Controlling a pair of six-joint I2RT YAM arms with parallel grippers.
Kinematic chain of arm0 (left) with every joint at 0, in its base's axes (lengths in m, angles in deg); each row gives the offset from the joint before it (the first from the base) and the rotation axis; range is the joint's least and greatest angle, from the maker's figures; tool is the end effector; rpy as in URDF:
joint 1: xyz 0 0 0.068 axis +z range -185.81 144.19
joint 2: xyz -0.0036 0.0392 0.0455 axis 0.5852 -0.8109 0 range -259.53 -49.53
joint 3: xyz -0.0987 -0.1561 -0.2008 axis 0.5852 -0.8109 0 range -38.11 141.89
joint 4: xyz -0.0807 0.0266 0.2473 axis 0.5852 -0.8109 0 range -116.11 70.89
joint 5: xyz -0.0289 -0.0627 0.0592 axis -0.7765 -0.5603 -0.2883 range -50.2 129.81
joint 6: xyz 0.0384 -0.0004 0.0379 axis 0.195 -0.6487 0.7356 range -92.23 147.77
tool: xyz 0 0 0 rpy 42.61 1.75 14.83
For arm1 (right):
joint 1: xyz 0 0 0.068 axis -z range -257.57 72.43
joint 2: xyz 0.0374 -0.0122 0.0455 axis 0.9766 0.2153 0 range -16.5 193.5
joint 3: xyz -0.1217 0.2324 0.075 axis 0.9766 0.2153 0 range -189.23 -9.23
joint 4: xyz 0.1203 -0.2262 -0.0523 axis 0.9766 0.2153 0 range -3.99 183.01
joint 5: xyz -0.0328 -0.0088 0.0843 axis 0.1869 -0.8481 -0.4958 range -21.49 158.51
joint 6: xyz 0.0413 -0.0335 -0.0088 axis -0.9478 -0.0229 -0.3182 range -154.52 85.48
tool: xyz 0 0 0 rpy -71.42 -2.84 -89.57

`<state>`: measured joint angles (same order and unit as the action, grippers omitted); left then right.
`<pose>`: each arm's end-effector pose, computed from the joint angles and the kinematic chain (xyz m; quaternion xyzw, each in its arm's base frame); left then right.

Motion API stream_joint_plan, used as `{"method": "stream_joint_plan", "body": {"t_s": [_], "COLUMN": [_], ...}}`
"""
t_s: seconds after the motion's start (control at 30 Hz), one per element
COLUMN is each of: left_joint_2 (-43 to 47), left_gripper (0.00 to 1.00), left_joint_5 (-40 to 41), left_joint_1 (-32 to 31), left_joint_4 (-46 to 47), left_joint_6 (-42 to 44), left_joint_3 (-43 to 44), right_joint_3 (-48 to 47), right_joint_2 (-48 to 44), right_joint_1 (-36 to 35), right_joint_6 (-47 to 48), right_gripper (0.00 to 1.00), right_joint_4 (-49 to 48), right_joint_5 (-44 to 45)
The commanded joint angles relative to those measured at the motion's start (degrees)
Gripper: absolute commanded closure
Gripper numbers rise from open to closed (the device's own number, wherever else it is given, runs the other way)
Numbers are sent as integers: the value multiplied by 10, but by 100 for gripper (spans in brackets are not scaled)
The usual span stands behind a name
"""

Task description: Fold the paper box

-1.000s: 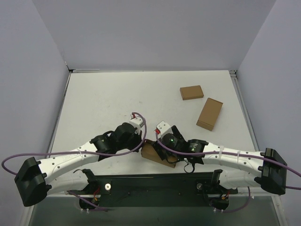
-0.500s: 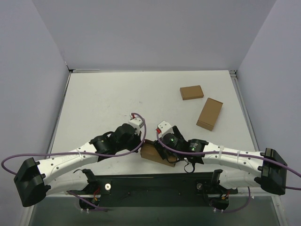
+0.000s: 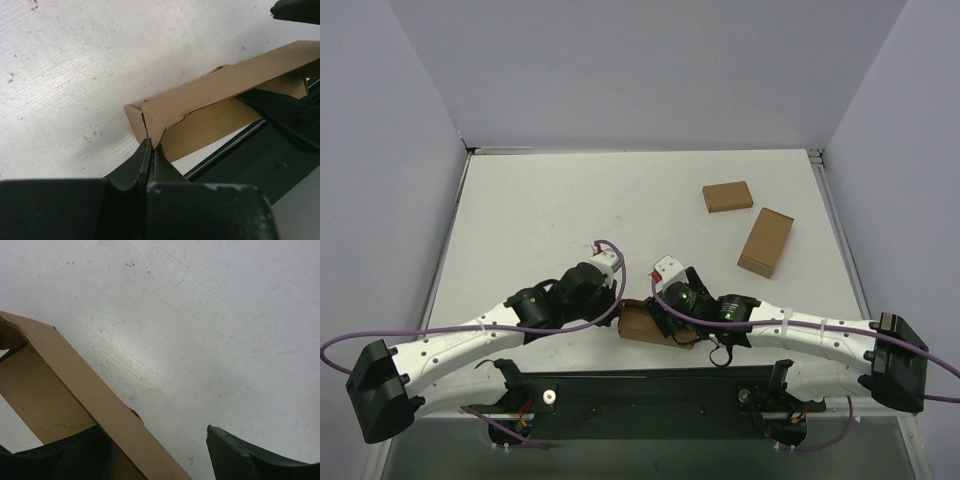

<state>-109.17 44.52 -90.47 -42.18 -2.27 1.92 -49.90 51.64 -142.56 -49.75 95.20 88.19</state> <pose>0.1285 -0.1762 0.2414 0.1789 0.8977 -0.2423 0.3218 0.1178 0.2242 0.2346 -0.3009 0.8310 0.1681 0.4367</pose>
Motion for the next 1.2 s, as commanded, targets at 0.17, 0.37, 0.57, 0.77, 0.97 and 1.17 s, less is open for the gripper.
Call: {"method": "stream_joint_plan", "body": {"t_s": [0.17, 0.37, 0.57, 0.77, 0.97, 1.17], "left_joint_2": [32, 36, 47, 54, 48, 55], "left_gripper": [100, 100, 100, 100, 100, 100], "left_joint_5": [-36, -47, -60, -55, -59, -56], "left_joint_1": [-2, -1, -2, -2, -2, -3], "left_joint_4": [22, 52, 60, 69, 80, 91], "left_joint_6": [-35, -61, -80, -98, -107, -119], "left_joint_3": [4, -13, -30, -58, -69, -79], "right_joint_3": [1, 1, 0, 1, 2, 3], "right_joint_2": [26, 26, 26, 23, 23, 20], "right_joint_1": [11, 11, 11, 11, 11, 11], "right_joint_6": [2, 1, 1, 0, -1, -2], "right_gripper": [24, 24, 25, 25, 25, 25], "right_joint_4": [62, 63, 63, 64, 63, 65], "right_joint_5": [11, 12, 12, 11, 12, 13]}}
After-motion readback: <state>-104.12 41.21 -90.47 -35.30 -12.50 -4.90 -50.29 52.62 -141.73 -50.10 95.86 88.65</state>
